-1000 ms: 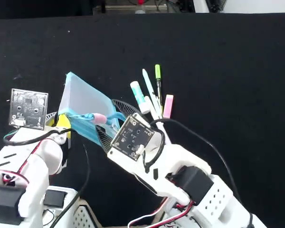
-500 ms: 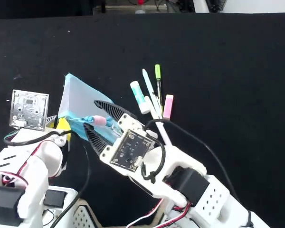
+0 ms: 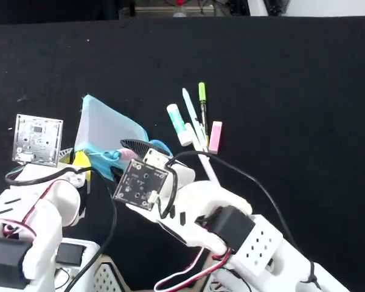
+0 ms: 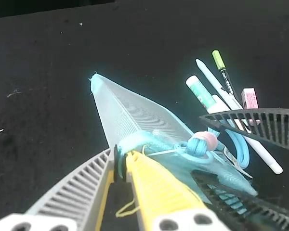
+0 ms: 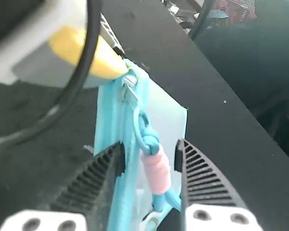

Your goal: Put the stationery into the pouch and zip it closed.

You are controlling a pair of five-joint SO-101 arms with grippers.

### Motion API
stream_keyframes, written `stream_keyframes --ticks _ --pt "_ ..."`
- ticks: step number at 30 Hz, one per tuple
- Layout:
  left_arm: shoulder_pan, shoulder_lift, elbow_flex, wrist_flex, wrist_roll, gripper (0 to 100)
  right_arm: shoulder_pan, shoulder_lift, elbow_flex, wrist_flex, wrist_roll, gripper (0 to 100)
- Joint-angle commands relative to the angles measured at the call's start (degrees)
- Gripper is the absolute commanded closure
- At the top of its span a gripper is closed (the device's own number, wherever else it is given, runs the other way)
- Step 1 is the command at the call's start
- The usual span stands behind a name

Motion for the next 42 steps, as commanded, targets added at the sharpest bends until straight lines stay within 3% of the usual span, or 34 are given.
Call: stream_keyframes --ticks 1,22,26,34,42 --pt "0.22 1.32 -1.98 0.44 0.09 97 0.70 0.04 -2.07 -3.69 0.62 83.0" --pt "0.22 1.32 -1.98 0.53 0.09 97 0.70 0.13 0.40 -7.12 1.14 87.5" --pt "0.22 1.32 -1.98 0.53 0.09 97 0.70 0.13 0.48 -7.12 1.14 98.2" --pt "0.22 1.32 -1.98 0.53 0.09 97 2.90 -0.40 -0.13 -6.86 0.62 98.8" --pt "-0.22 1.32 -1.98 0.18 0.53 97 5.98 -3.65 -4.26 2.37 0.53 98.8"
